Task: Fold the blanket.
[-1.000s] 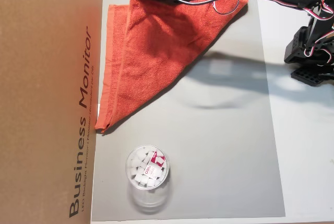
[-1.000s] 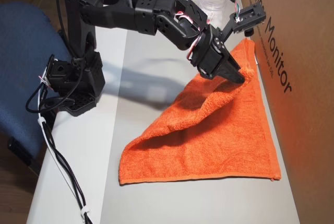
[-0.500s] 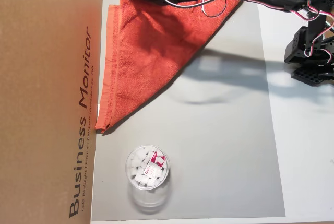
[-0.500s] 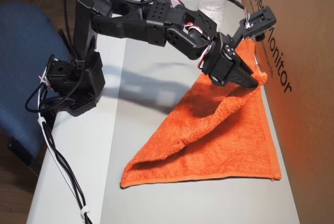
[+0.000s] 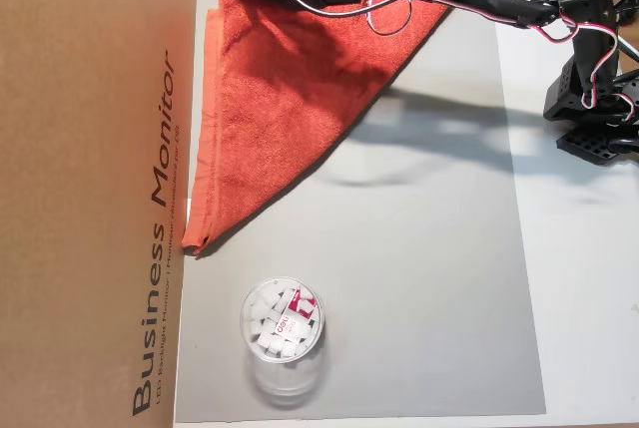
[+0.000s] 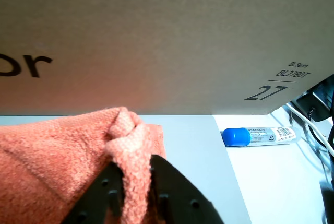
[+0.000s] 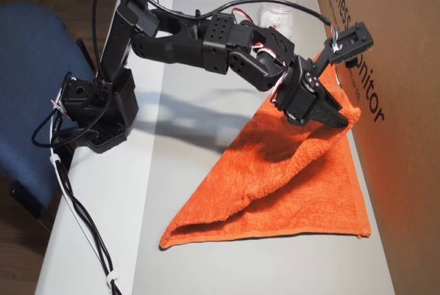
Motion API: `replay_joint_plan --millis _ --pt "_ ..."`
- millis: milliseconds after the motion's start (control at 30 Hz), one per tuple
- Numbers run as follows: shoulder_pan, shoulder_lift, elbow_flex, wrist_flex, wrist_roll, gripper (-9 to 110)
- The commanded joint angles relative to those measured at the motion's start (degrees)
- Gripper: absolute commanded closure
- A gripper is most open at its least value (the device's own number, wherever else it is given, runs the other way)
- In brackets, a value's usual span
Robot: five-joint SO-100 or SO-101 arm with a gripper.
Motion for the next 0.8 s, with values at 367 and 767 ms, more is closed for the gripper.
replay_joint_plan --millis 367,767 --pt "0.97 -9.67 -10.90 -8.61 -0.09 102" --pt "1.93 -15.47 -10.90 -15.73 -0.09 102"
